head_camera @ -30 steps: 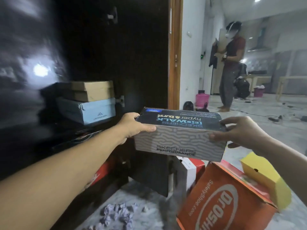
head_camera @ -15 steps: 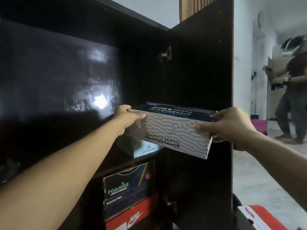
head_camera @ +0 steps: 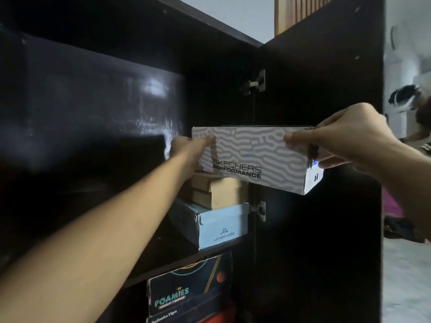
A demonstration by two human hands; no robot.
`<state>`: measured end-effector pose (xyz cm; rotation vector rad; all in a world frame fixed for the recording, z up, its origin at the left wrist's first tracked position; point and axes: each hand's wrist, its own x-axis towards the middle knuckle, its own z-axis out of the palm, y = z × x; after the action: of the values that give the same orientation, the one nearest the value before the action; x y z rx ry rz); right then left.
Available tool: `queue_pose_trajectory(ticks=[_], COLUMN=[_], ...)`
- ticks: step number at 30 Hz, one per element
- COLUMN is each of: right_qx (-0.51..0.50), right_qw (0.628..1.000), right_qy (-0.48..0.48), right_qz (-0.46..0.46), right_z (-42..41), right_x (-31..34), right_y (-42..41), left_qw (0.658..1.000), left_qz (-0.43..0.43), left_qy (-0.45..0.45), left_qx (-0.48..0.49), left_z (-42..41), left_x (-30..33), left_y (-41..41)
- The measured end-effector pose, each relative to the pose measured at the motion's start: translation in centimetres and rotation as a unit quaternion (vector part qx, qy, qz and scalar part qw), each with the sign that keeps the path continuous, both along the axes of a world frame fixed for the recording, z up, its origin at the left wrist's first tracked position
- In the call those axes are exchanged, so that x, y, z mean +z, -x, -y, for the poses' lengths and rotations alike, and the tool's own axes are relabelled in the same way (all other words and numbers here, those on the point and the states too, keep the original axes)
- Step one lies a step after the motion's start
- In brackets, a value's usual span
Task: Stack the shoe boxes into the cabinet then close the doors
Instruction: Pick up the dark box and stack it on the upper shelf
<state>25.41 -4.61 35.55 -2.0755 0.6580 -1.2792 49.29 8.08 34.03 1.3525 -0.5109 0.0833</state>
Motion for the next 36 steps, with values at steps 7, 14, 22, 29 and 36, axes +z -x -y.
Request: queue_pose_trajectory(ticks=[7,14,22,29,36], right_qx=[-0.048,0.09,0.129,0.165,0.178], right_qw=[0.998,0.996,0.973,0.955,0.952], right_qy=[0.041,0.008,0.101,0.099,0.089], right_qz=[-0.008,-0.012,-0.162,-0.226,-0.235], right_z=[0.9,2.7,4.4,5.1,5.5], right_x=[-1.7,-3.8,-7.3,-9.3,-9.7], right_y=[-9.0,-16.0,-20.5,-22.8,-22.8], left_qw=[0.997,0.99,0.967,0.958,0.947], left_qz=[-0.012,0.036,0.135,0.164,0.165], left_qy=[-0.081,-0.13,-0.211,-0.213,-0.24], left_qx=[0.01,-0.045,0.034,0.105,0.139], left_z=[2.8,3.9,6.1,6.0,6.1], left_x=[0.1,-0.7,-3.8,-6.0,-6.4], left_y=[-3.2,-4.6,-8.0,-9.1,-9.3])
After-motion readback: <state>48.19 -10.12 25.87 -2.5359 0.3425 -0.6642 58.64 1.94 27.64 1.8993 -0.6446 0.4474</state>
